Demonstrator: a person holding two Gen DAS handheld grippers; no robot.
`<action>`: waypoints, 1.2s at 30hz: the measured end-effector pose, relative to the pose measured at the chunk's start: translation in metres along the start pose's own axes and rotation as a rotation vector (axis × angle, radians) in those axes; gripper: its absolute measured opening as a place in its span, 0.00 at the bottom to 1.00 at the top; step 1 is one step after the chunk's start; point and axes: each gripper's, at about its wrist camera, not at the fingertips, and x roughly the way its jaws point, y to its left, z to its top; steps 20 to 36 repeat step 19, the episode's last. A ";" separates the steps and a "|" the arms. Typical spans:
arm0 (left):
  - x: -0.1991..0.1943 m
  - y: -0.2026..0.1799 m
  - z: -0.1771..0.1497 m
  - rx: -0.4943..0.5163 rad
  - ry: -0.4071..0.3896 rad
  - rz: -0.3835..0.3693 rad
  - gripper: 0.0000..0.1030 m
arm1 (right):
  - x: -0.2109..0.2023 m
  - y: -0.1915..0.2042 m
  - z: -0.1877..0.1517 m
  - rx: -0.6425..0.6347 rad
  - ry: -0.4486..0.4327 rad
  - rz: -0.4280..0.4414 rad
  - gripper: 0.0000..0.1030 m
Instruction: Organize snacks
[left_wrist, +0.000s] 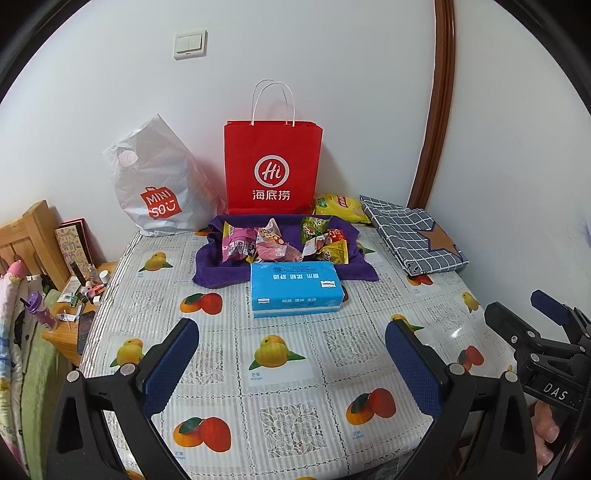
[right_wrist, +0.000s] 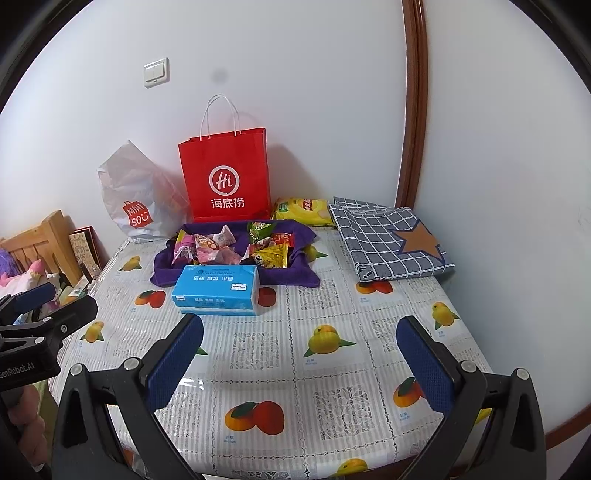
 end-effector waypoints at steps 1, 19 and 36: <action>0.000 0.000 0.000 -0.001 0.000 0.000 0.99 | 0.000 0.000 0.000 0.000 -0.001 0.000 1.00; -0.001 -0.003 0.002 0.004 0.003 0.021 1.00 | 0.001 0.004 -0.002 -0.008 0.006 0.016 1.00; -0.001 -0.003 0.002 0.004 0.003 0.021 1.00 | 0.001 0.004 -0.002 -0.008 0.006 0.016 1.00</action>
